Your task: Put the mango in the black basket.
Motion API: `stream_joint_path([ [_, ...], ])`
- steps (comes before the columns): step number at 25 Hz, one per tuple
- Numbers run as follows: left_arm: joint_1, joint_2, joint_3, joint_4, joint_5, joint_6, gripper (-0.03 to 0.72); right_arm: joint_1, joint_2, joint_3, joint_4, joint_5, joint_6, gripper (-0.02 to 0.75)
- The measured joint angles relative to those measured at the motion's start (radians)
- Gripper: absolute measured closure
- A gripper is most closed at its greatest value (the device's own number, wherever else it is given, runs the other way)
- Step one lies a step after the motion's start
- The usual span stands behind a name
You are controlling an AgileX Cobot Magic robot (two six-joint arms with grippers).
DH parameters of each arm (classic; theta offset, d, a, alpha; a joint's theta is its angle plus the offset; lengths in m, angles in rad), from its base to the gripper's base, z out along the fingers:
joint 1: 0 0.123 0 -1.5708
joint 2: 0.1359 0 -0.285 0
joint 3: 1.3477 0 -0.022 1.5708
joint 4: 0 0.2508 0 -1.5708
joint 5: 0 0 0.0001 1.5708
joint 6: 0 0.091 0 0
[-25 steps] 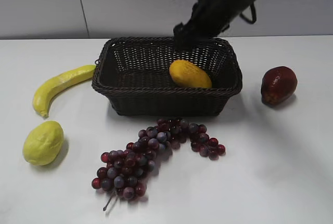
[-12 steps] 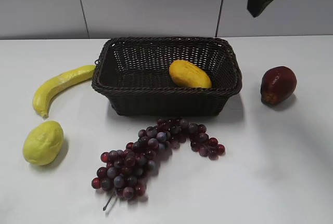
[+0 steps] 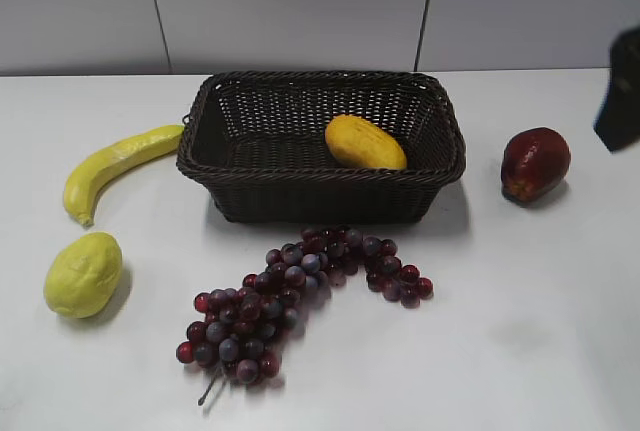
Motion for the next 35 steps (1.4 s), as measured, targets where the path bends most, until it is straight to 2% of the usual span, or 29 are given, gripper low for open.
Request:
stream_joint_path([
  [7,0.0,0.0,0.0,0.0,0.0,0.0,0.133,0.0,-0.35,0.338,0.003,-0.028,0.017,0.162],
  [20,0.0,0.0,0.0,0.0,0.0,0.0,0.133,0.0,-0.896,0.602,0.001,-0.075,0.021,0.162],
  [25,0.0,0.0,0.0,0.0,0.0,0.0,0.133,0.0,-0.972,0.686,0.005,-0.138,0.019,0.162],
  [35,0.0,0.0,0.0,0.0,0.0,0.0,0.133,0.0,-0.976,0.693,0.048,-0.159,-0.031,0.162],
])
